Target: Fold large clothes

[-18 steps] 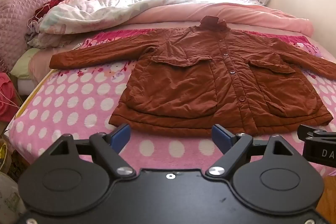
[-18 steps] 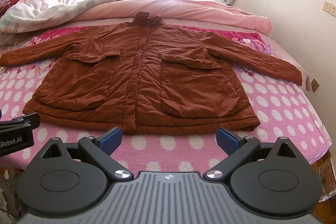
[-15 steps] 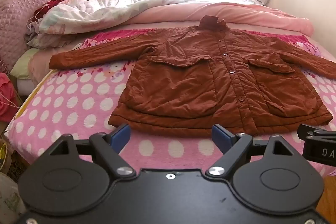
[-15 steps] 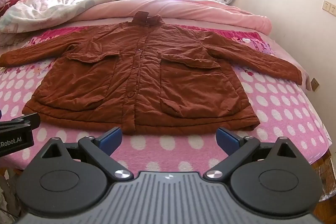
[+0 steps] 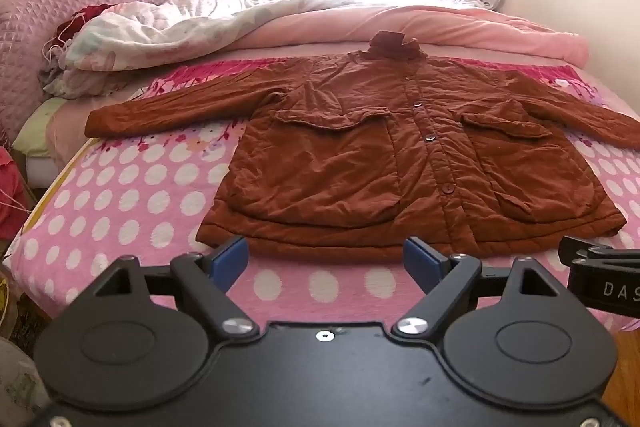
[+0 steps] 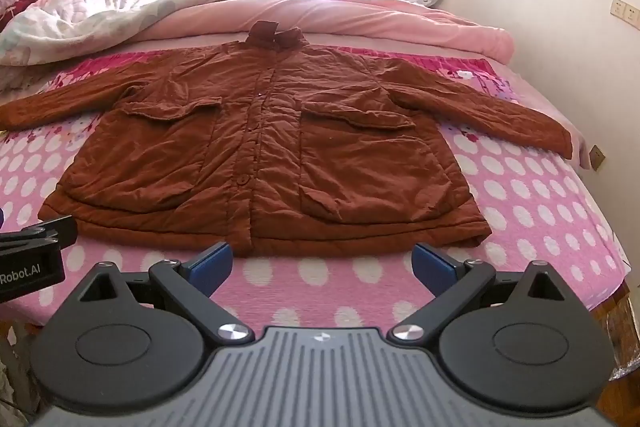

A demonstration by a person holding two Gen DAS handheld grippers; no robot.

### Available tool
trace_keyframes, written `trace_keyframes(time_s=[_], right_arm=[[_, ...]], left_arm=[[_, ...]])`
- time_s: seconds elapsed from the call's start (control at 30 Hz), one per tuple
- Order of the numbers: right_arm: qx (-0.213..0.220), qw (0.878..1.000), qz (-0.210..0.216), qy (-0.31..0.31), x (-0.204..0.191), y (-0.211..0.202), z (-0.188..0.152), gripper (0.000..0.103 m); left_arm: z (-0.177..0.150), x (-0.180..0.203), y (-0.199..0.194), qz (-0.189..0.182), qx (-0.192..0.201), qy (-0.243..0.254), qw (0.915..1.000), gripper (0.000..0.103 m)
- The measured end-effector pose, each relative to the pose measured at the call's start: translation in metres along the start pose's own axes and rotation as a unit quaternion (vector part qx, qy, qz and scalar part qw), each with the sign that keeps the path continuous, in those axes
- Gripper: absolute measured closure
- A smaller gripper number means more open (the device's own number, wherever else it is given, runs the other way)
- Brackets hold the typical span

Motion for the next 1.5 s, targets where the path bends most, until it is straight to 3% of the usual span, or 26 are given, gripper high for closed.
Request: trace_keyframes(time_s=[1.5], right_arm=[[-0.001, 1.0, -0.001, 0.0, 0.0037, -0.0001, 0.0004, 0.0]], left_arm=[[0.0007, 0.0007, 0.0001, -0.002, -0.001, -0.002, 1.0, 0.016]])
Point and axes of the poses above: each gripper's, at about its wrist camera, not at the fingertips, and y roughly the way its jaws point, x to its right, z to its top, the point moved 4 cm from there along y, roughly the way its jaws point, and after that the axes turned 7 degrees about -x, right-handed, at the moved point
